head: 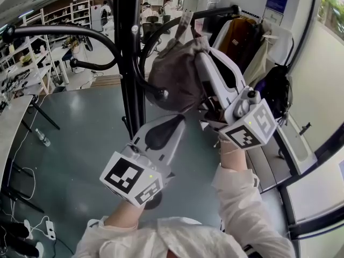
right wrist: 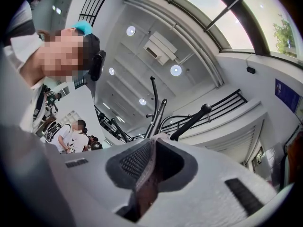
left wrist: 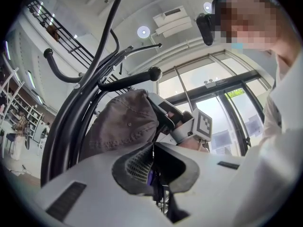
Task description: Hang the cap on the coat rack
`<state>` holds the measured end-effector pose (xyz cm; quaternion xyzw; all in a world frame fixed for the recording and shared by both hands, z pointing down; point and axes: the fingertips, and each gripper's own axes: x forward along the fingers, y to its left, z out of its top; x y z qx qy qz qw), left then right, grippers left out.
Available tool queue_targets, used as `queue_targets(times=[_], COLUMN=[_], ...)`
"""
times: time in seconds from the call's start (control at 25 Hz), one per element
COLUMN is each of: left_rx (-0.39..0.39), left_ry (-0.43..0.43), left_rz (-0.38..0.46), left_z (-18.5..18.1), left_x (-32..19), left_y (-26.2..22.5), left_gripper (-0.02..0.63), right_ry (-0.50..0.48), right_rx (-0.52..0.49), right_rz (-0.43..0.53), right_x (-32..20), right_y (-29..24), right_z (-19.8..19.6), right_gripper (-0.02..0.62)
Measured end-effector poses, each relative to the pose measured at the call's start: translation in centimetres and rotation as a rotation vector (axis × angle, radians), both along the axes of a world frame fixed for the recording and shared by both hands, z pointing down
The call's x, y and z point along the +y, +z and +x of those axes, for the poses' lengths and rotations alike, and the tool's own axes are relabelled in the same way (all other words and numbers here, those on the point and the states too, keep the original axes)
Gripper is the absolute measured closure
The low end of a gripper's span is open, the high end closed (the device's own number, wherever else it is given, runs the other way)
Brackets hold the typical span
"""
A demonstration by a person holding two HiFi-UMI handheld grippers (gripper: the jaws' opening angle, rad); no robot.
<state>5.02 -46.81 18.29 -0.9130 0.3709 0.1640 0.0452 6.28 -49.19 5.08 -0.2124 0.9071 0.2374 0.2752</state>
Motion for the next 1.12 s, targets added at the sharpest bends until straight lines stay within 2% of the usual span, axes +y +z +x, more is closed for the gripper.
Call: queue_targets(times=[0.28, 0.8, 1.12], left_rx=[-0.011, -0.012, -0.004], left_ry=[0.003, -0.018, -0.016], left_rz=[-0.018, -0.047, -0.077], left_z=[0.2, 0.0, -0.3], left_x=[1.0, 1.8, 2.4], left_y=[0.5, 1.6, 2.4], left_gripper=[0.589, 0.589, 0.589], right_ry=[0.022, 0.069, 0.124], right_rx=[-0.046, -0.001, 0.041], right_rz=[-0.058, -0.077, -0.123], right_x=[0.6, 3.5, 5.0], right_y=[2.0, 5.1, 7.7], right_z=[2.0, 3.6, 3.9], right_gripper=[0.574, 0.555, 0.557])
